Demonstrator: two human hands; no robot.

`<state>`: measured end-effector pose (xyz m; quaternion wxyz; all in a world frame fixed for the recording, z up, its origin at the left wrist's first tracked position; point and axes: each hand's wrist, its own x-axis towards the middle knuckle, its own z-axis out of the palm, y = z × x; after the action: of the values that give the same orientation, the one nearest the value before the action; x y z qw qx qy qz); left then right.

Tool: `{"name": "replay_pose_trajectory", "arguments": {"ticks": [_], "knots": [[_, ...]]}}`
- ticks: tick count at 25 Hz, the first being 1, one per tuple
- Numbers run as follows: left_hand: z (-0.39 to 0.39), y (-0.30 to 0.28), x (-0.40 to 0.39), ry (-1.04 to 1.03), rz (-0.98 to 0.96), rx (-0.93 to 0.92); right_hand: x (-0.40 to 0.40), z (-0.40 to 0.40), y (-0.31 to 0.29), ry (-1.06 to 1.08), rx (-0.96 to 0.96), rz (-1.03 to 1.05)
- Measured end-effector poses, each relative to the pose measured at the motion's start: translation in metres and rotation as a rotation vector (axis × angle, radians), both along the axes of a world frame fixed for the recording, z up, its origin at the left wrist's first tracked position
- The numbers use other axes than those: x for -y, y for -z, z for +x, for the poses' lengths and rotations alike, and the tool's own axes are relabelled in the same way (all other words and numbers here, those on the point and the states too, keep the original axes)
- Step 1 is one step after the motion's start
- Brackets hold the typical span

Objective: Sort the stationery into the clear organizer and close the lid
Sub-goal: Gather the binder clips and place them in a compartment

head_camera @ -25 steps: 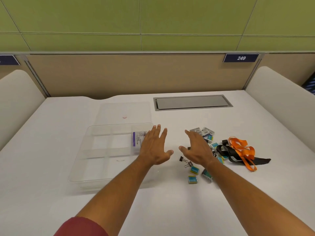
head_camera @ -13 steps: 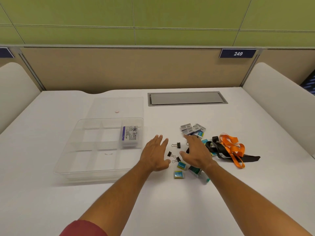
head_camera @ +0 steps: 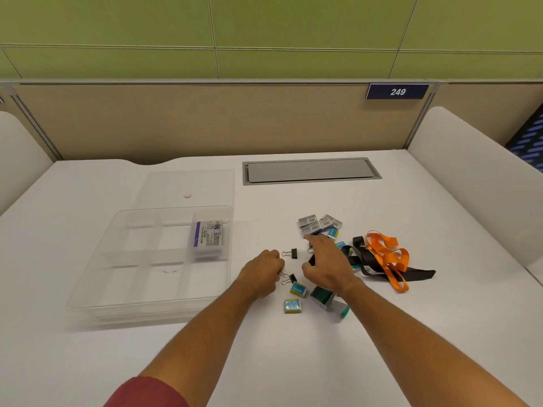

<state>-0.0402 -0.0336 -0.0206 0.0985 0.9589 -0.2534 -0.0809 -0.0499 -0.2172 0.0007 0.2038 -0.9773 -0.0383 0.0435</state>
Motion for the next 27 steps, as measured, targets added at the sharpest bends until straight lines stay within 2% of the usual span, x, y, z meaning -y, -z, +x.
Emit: {"name": "replay_pose_trajectory", "arguments": {"ticks": [7, 15, 22, 27], "knots": [[0.002, -0.008, -0.007, -0.074, 0.008, -0.020, -0.004, 0.009, -0.004, -0.018, 0.025, 0.022], [0.007, -0.021, -0.012, -0.226, -0.246, -0.097, -0.016, 0.024, 0.002, -0.046, -0.016, -0.032], [0.004, -0.027, -0.019, -0.232, -0.264, -0.133, -0.027, 0.036, 0.010, -0.168, -0.044, -0.165], [0.004, -0.019, -0.014, -0.222, -0.310, -0.191, -0.024, 0.038, 0.006, -0.095, -0.045, -0.034]]}}
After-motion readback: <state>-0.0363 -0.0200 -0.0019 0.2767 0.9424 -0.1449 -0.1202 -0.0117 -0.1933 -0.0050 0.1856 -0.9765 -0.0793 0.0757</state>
